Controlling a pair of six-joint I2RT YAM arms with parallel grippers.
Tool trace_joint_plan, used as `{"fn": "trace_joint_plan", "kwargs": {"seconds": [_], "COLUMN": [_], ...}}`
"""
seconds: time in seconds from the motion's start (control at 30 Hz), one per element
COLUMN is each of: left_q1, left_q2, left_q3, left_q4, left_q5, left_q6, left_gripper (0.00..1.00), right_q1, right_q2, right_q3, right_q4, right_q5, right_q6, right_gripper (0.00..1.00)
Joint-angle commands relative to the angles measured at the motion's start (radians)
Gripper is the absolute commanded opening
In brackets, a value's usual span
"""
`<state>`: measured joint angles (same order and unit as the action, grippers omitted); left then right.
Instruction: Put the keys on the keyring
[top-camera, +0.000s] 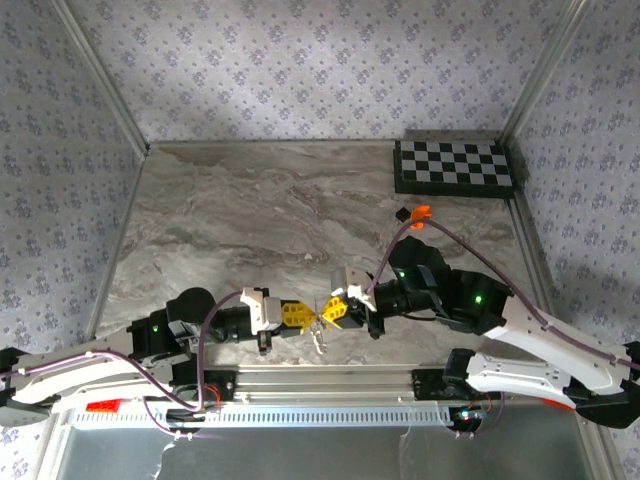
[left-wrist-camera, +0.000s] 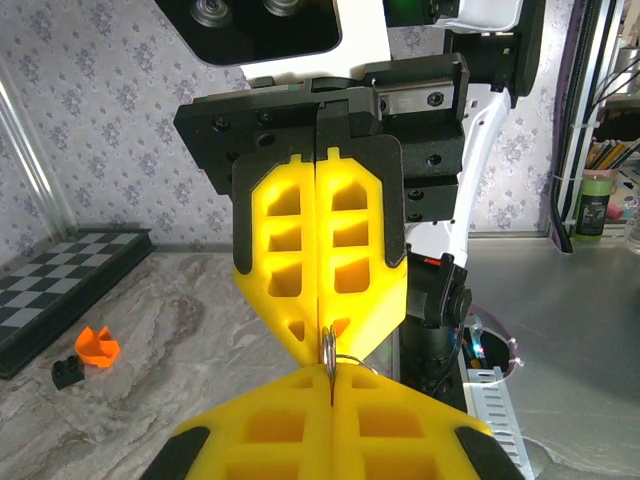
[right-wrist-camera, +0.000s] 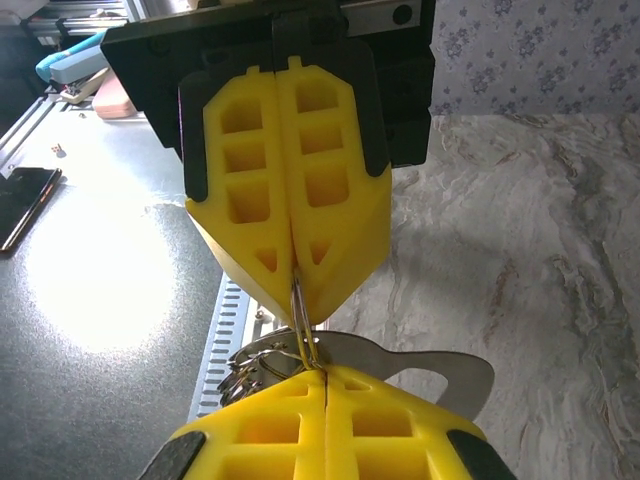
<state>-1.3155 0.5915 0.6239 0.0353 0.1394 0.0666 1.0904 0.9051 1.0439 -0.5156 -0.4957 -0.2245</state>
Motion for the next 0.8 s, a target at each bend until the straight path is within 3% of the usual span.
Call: {"fn": "trace_joint_plan", "kwargs": {"seconds": [0.0, 0.77], "left_q1": [0.0, 0.0], "left_q2": [-0.009, 0.03], "left_q3": [0.001, -0.016], "left_q4": [0.071, 0.24], "left_q5": [0.028, 0.143], "left_q6": [-0.01, -0.045], "left_gripper": [0.0, 0.0], "right_q1": [-0.001, 0.018], "right_q2": [0.0, -0.017], "right_q3": [-0.011, -0.08], "right_q4": [0.019, 0.099], "right_q5": [-0.046, -0.042], "right_q6": [-0.006, -0.025], "right_gripper": [0.01, 0.0]}}
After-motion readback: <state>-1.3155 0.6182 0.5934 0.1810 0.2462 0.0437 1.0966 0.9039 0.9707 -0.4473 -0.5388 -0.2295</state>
